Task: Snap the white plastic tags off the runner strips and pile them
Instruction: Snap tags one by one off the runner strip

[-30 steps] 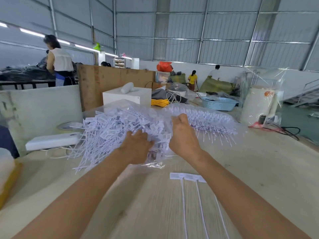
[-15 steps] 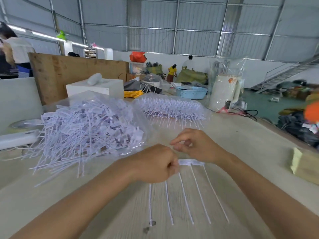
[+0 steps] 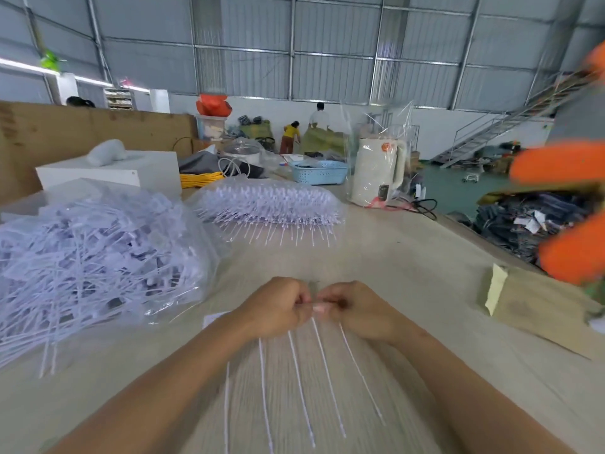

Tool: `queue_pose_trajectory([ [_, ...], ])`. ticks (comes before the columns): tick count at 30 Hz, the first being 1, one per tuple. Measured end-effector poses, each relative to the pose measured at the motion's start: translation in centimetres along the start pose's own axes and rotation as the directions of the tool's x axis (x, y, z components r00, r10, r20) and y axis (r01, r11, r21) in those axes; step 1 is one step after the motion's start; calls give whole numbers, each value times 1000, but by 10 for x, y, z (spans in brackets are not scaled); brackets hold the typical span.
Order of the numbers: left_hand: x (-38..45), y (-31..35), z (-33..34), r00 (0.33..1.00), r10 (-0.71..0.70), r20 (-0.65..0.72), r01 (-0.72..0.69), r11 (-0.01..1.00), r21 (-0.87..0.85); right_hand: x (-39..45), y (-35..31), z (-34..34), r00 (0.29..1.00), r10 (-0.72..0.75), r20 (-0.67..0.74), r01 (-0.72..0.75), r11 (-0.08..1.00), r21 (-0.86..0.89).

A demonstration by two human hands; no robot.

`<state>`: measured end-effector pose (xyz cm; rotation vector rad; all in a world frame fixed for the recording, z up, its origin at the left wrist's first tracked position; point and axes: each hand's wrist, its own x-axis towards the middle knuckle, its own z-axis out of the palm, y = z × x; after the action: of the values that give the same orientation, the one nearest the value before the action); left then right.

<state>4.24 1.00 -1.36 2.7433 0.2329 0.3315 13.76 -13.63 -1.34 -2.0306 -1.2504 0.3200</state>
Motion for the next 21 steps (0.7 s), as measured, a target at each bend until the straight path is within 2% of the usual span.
queue_pose_trajectory([
  [2, -3, 2, 3, 997, 57, -46, -61, 994, -94, 2, 1, -3, 1000, 10, -24, -9, 999, 32],
  [5, -12, 7, -2, 988, 137, -78, -150, 968, -203, 3, 3, -11, 987, 84, -137, -61, 985, 164],
  [9, -12, 15, -1, 941, 235, -244, -226, 972, 66, 0, -4, -10, 980, 188, -61, -144, 890, 433],
  [12, -11, 17, 0, 914, 298, -276, -241, 945, 221, -3, -12, -8, 968, 251, 33, -220, 771, 598],
  [15, -12, 14, 0, 924, 325, -204, -259, 920, 294, -6, -13, -9, 962, 262, 79, -254, 751, 609],
  [19, -12, 16, -2, 937, 331, -112, -287, 912, 293, -8, -9, -4, 983, 179, -35, -140, 864, 483],
  [21, -13, 15, -4, 937, 330, -112, -304, 931, 204, -7, -7, -2, 988, 106, -111, -52, 912, 408],
])
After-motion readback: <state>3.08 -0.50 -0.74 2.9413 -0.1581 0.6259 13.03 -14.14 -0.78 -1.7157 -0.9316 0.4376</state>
